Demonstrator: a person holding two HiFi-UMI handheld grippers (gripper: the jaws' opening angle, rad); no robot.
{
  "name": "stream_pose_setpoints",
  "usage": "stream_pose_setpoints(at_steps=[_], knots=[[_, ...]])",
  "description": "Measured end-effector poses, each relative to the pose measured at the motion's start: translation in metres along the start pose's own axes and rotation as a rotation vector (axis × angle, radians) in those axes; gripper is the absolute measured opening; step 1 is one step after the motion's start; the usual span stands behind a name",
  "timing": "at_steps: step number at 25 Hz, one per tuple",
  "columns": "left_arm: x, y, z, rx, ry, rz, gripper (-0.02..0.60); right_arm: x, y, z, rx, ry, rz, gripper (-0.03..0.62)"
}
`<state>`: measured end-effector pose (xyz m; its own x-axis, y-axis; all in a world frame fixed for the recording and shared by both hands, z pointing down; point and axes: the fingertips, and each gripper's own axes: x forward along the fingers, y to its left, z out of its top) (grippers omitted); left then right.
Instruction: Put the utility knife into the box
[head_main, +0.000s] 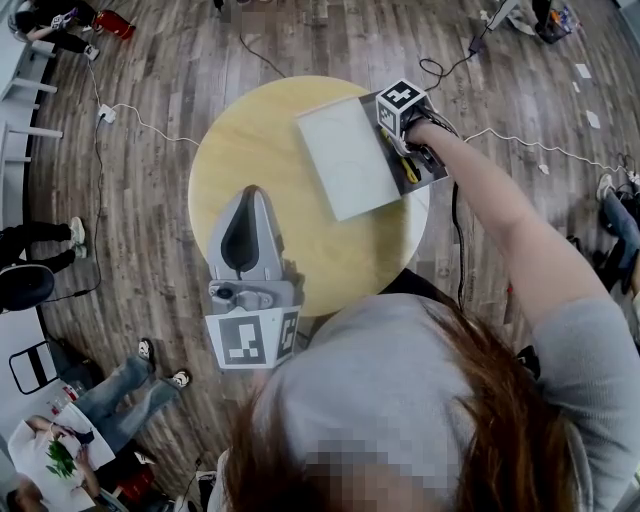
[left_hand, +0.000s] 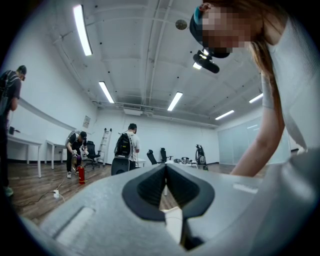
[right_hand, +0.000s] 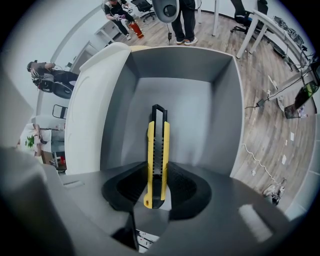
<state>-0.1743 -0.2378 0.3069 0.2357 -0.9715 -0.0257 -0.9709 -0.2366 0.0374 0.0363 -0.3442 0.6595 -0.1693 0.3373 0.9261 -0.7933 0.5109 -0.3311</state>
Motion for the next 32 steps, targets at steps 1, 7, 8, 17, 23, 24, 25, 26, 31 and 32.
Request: stream_pose_setpoints(at_steps=[1,7,8,17,23,24,25,26,31,32], knots=[[0.001,0.001,0.000,0.000,0.000,0.000,-0.006,0.000,0.000,0.000,-0.002,0.002,-0.002,0.121],[0.000,0.001,0.000,0.002,0.001,0.005,-0.006,-0.001,-0.001,0.000,-0.019,0.008,-0.004,0.123],[0.000,0.000,0.000,0.002,-0.001,0.007,-0.006,-0.001,-0.001,0.000,-0.020,0.007,-0.002,0.123],[-0.002,0.001,0.006,0.010,-0.016,0.009,-0.006,-0.001,0.002,0.001,-0.030,0.003,-0.001,0.132],[-0.002,-0.003,0.005,0.015,-0.011,0.004,-0.006,-0.001,0.000,0.000,-0.021,-0.022,0.003,0.132],[-0.002,-0.003,0.005,0.016,-0.012,0.002,-0.006,-0.003,0.000,0.000,-0.022,-0.025,0.003,0.132],[-0.002,-0.002,0.006,0.017,-0.014,0.000,-0.006,-0.005,0.000,0.000,-0.024,-0.030,0.005,0.130],[-0.002,-0.002,0.006,0.019,-0.015,-0.001,-0.006,-0.008,0.001,-0.001,-0.029,-0.039,0.012,0.130],[-0.003,-0.012,0.010,0.028,-0.026,-0.023,-0.006,-0.029,0.026,-0.007,-0.080,-0.106,0.091,0.118],[-0.003,-0.014,0.011,0.029,-0.028,-0.030,-0.006,-0.034,0.031,-0.009,-0.103,-0.119,0.093,0.118]])
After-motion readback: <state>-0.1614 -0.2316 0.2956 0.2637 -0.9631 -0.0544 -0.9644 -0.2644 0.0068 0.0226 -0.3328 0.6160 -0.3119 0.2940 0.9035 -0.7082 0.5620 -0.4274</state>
